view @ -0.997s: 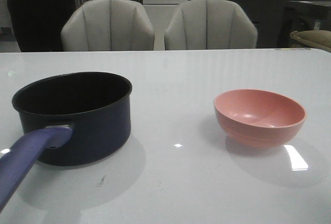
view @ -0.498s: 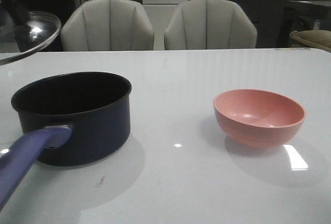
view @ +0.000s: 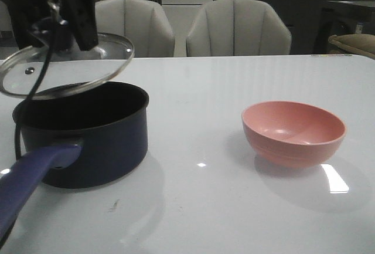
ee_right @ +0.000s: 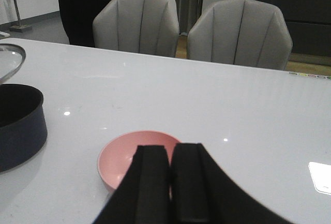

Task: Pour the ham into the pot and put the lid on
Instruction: 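Carry the glass lid over the saucepan and lower it on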

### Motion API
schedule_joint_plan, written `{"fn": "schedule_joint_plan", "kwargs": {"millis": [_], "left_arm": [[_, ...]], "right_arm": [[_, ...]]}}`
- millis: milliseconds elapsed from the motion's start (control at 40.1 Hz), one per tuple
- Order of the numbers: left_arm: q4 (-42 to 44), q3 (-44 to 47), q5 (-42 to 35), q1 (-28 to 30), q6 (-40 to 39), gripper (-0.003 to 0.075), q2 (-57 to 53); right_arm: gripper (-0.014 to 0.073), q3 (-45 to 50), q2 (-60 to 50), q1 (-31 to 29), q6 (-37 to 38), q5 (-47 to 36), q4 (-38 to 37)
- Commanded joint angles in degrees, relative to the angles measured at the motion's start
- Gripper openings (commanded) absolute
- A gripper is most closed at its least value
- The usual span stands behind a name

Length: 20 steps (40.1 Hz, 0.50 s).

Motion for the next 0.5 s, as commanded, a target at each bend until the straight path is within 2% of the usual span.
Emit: {"fn": "schedule_joint_plan", "kwargs": {"millis": [0, 473], "left_arm": [[0.20, -2.13, -0.04, -1.08, 0.31, 0.0308, -1.25], [-0.18, -2.21, -2.05, -1.60, 1.85, 0.0308, 1.89]], "right_arm": [[0.0161, -1.55, 0.46, -0.01, -0.57, -4.61, 0.06], [0.0161, -1.55, 0.46, -0.01, -0.57, -4.69, 0.06]]}}
